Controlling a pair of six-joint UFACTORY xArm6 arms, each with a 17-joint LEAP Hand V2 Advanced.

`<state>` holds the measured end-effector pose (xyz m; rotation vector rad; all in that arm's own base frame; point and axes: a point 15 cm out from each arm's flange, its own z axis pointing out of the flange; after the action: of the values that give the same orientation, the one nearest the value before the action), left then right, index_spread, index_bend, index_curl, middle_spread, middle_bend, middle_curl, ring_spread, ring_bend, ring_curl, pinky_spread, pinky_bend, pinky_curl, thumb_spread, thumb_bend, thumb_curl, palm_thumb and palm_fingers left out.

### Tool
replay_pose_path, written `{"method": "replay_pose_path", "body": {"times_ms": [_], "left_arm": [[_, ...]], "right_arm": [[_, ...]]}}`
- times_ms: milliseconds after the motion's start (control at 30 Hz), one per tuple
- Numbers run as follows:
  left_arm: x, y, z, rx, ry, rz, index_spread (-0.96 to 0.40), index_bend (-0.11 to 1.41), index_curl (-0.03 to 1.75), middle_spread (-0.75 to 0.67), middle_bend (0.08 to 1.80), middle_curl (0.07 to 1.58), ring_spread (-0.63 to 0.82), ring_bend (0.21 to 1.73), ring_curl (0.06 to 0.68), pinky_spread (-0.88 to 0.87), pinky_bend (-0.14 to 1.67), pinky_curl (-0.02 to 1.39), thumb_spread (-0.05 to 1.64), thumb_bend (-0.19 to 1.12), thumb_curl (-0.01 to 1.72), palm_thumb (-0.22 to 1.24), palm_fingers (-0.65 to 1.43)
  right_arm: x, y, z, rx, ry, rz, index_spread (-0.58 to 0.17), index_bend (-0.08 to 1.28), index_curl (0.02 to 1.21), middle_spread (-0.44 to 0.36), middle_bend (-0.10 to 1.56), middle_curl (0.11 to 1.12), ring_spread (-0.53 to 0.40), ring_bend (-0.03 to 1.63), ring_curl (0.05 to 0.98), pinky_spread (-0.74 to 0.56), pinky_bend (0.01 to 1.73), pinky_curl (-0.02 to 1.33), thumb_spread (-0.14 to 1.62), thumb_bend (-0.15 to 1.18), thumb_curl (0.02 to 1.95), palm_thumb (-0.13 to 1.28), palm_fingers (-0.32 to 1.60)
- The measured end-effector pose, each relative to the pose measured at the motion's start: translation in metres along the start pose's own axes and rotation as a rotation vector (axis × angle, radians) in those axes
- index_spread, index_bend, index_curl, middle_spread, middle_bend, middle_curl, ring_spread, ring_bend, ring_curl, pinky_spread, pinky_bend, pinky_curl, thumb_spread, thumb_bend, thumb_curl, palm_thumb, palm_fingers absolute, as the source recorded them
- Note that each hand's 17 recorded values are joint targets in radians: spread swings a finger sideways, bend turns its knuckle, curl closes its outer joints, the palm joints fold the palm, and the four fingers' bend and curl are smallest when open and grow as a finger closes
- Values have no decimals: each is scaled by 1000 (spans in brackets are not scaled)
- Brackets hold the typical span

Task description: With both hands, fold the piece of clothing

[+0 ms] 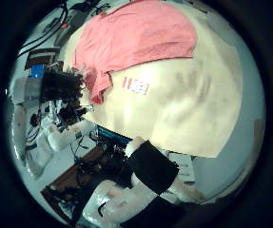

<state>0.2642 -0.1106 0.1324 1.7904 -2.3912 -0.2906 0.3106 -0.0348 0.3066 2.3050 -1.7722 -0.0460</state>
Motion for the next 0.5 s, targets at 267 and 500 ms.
{"method": "replay_pose_path", "body": {"times_ms": [267, 500], "left_arm": [[4, -8, 9, -9, -12, 9, 238, 146, 281, 292, 353, 354, 451, 497, 242, 445, 168, 290, 916, -19, 310, 212, 251], [-5, -7, 6, 0, -45, 2, 15, 167, 291, -102, 747, 506, -52, 680, 284, 6, 344, 302, 1013, 26, 344, 422, 854]], "right_arm": [[0, -1, 1, -2, -1, 2, -183, 145, 254, 67, 402, 395, 130, 278, 278, 280, 249, 308, 1382, -9, 214, 352, 155], [-2, -2, 0, 1, 0, -5, -182, 142, 250, 81, 394, 389, 134, 303, 284, 280, 251, 312, 1386, -9, 216, 354, 156]]}}
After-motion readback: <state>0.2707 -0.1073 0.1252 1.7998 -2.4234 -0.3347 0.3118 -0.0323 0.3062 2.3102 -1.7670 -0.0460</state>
